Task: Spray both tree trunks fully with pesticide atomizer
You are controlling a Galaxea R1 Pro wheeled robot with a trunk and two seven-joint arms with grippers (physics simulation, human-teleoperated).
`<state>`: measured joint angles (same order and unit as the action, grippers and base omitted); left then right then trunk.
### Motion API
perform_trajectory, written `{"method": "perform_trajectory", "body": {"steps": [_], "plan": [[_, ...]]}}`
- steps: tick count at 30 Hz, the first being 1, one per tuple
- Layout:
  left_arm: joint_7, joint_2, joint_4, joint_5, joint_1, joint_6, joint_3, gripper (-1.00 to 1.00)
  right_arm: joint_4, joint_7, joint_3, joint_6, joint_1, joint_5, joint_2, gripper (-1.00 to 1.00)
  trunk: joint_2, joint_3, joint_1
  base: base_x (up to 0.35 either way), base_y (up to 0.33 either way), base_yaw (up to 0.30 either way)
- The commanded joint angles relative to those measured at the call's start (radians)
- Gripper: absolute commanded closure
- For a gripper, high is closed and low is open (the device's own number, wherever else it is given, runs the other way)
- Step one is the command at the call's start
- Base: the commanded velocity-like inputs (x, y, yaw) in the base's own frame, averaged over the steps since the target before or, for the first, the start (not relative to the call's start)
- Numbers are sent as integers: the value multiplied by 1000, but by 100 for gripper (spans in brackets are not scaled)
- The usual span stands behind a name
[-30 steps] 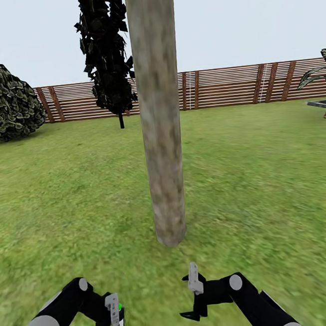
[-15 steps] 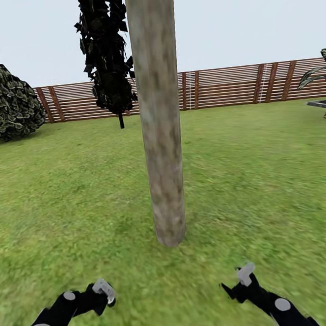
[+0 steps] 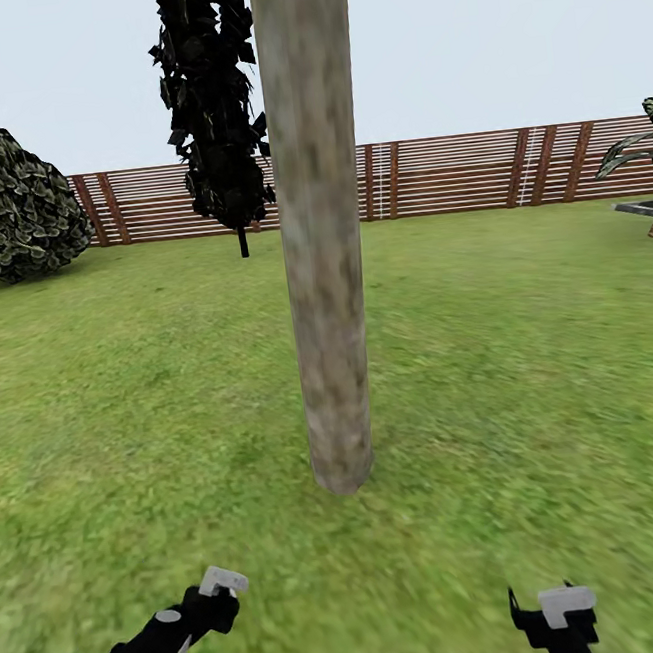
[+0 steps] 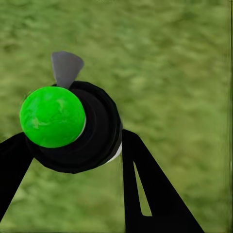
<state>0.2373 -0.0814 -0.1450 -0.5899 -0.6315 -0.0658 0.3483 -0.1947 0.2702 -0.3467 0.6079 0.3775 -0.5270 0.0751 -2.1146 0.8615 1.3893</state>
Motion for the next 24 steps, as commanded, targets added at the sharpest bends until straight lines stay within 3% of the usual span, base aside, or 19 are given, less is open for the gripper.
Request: {"method": "perform_trajectory", "body": {"steps": [1,10,14,19,24], "plan": [[-1,-1,0,-8,7,-8,7,100,5,9,-5,4,0,-10,0,-100,0,1,0,0,0,0],[10,-11,-1,-3,47,-12,4,100,43,12,-5,5,0,-8,-13,-100,0,1,0,0,0,0],[41,-9,-3,-4,55,-14,3,100,63,13,-7,5,0,-7,-15,-100,0,1,0,0,0,-10],[51,-10,-1,-3,67,-14,4,100,66,14,-10,6,0,-6,-15,-100,0,1,0,0,0,-200],[52,-9,-9,-4,99,-53,4,100,67,13,-65,5,0,-7,-15,-100,0,1,0,0,0,-289]]}}
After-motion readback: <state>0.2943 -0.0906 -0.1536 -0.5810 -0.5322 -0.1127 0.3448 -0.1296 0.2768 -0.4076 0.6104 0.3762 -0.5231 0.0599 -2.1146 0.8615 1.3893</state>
